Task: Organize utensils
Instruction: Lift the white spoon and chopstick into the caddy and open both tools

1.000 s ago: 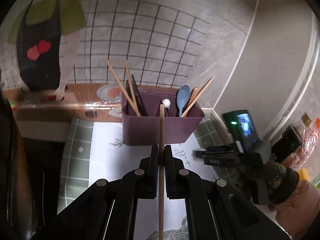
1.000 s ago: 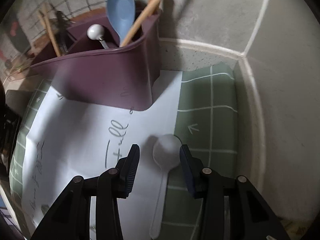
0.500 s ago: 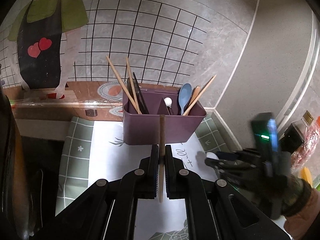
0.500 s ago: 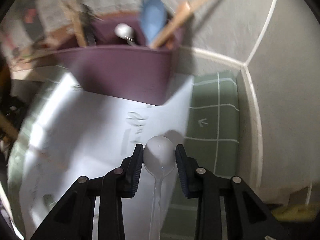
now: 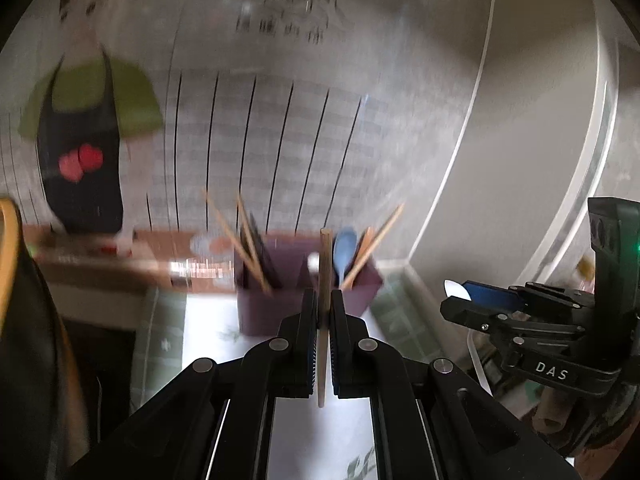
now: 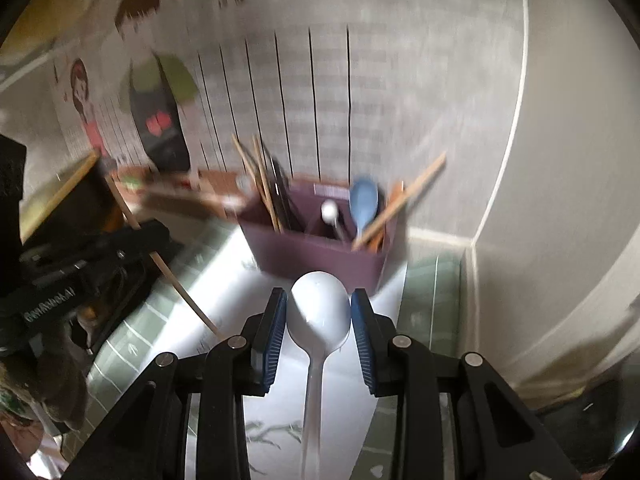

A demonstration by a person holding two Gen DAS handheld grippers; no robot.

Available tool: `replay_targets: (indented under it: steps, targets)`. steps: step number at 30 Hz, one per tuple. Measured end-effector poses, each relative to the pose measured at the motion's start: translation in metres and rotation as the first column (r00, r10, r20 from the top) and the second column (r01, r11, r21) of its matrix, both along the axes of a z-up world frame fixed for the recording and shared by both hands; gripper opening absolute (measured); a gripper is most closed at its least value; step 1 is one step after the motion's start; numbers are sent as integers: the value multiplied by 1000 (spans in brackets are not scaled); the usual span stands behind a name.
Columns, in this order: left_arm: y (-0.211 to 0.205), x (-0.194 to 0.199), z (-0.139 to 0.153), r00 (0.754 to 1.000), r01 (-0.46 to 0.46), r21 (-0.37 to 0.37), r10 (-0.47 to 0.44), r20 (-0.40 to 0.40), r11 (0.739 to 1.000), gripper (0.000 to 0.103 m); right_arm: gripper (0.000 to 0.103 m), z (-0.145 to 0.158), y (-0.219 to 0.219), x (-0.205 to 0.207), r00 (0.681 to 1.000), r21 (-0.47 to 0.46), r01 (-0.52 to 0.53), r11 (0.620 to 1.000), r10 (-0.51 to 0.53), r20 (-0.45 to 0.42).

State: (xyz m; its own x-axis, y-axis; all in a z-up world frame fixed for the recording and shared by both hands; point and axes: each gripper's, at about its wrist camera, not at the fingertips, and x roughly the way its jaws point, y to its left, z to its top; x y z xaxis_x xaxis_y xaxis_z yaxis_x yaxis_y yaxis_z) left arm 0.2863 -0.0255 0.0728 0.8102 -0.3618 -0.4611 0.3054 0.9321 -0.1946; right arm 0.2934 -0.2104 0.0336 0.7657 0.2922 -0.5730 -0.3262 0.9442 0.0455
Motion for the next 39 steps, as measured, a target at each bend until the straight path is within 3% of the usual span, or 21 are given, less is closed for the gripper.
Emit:
replay_targets:
  steps: [5,9,12,17,23,31,36,39]
  targets:
    - [-1,12,60,988,-38,-42,43,148,998,5,30,61,2,-2,979,37,11,999,-18,203]
    - [-2,31,84,975,-78,-65,89,202,995,5,31,99,0,3,907,121,29,992,-77,414]
    - [-2,47,86,972,-103,-85,118,202,991,5,31,102,4,17,870,160,33,987,-107,481]
    - [-8,74,74,974,-132,-43,137,178,990,5,31,82,21,52,848,115,67,991,-117,517]
    - [-8,103,43,979,-155,-42,159,126,987,5,31,47,26,92,852,109,85,990,-129,507]
    - [-13,132,4,978,-188,22,185,95,982,5,31,-9,44,127,846,99,182,978,-207,491]
    - [-11,140,-17,979,-196,24,194,60,980,6,31,-32,42,138,858,98,193,976,-216,467]
    - [-10,147,-31,981,-192,38,192,28,981,6,32,-44,36,144,882,104,176,979,-204,426]
